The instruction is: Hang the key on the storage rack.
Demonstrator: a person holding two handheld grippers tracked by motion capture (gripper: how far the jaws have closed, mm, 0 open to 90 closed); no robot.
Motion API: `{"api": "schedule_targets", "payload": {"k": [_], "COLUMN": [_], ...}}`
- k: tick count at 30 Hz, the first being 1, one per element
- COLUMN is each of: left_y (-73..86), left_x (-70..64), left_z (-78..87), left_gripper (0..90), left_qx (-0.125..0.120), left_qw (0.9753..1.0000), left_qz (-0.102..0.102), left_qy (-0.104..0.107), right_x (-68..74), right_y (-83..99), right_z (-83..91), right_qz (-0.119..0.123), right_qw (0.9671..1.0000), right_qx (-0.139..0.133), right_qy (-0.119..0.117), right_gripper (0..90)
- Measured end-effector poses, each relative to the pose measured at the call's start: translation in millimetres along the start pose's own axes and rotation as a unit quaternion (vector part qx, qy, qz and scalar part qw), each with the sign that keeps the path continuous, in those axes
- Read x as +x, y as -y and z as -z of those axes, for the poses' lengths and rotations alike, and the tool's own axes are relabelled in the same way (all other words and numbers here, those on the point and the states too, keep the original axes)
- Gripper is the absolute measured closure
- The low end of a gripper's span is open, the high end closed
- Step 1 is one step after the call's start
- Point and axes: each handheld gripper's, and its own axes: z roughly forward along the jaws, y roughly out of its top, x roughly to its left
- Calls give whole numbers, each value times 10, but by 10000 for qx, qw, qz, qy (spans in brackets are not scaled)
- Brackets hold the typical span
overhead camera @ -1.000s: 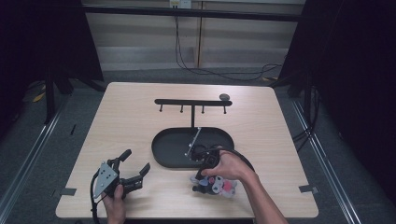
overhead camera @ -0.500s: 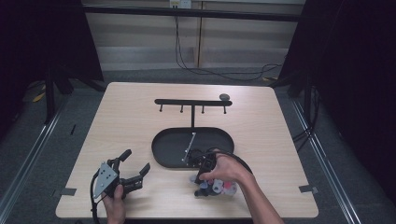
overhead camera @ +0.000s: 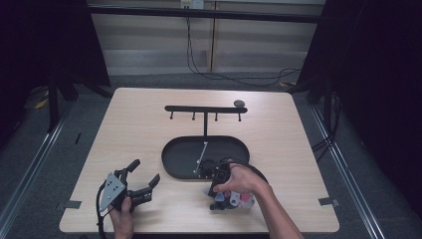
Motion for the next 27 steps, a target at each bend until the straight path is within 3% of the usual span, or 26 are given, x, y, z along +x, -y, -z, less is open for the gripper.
{"api": "schedule_targets", "payload": {"k": [12, 27], "left_y": [0, 0], "left_x": [0, 0], "left_z": [0, 0], "left_gripper": [155, 155], "left_qx": [1, 2], "left_qw": [10000, 10000], "left_qz": [0, 4], "left_qy": [1, 2], "right_x": [-18, 24], "right_y": [130, 189], "right_z": [308, 659], "right_qz": [-112, -140], "right_qw": [9995, 9987], "right_qx": [-239, -276], "right_qy": [187, 399], "right_gripper": [875, 876]}}
